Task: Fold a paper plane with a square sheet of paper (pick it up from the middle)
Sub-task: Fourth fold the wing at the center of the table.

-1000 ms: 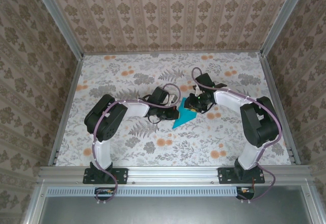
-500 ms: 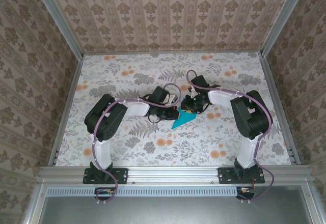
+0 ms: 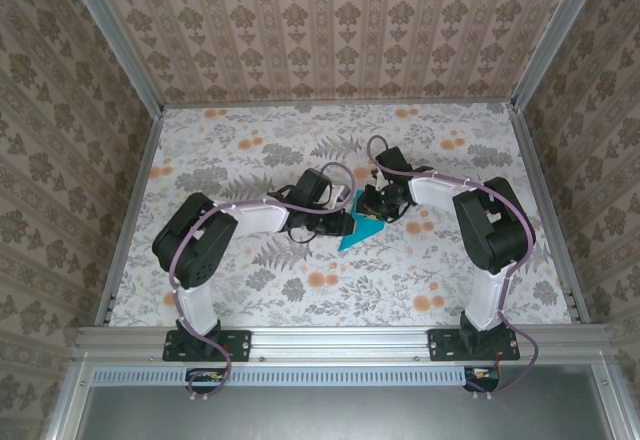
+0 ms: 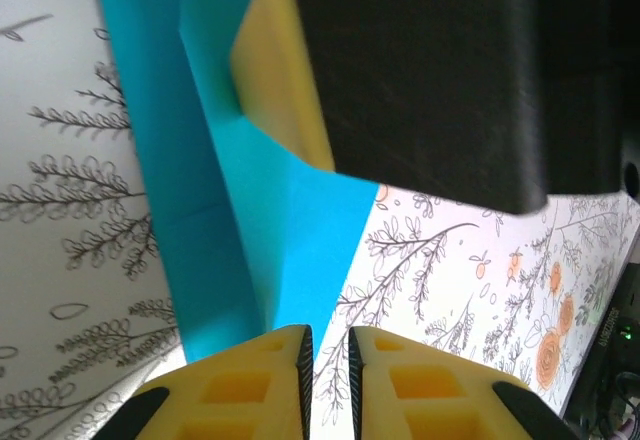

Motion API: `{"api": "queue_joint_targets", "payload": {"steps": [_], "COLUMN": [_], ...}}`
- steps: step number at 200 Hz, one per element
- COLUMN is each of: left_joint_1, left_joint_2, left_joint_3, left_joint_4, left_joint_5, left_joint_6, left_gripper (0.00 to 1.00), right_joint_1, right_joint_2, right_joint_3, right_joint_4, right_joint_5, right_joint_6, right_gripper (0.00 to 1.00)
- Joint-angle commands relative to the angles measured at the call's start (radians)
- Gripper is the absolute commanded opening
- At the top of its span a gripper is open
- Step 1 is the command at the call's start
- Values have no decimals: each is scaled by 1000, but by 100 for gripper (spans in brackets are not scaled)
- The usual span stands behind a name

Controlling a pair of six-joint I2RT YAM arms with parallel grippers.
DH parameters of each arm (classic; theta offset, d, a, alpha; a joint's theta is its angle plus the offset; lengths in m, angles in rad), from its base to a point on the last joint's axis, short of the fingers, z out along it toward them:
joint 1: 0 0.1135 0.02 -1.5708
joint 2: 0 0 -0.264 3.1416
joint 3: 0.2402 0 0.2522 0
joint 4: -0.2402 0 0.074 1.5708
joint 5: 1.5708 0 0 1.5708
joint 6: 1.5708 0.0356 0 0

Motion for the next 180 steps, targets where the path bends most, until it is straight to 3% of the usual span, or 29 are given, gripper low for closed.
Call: {"api": "queue_joint_targets", "payload": {"steps": [1,84,180], "left_joint_1": [-13,-20,-10], "left_joint_2": [-31,-14,19], "left_joint_3": [-37,-67,-65], "left_joint_4": [37,69,60], "left_joint_5": [11,-21,-42], "left_joint_6": [-30,-58,-65], "left_gripper": [20,20,13], "right_joint_1": [-5,-7,-9], "right_joint_2": [-21,-12,-1], "right_joint_3": [-14,-13,-11], "right_joint_4": [4,-10,-46], "right_joint_5": [35,49,87], "right_joint_6": [22,32,44], "right_gripper": [26,26,24]}}
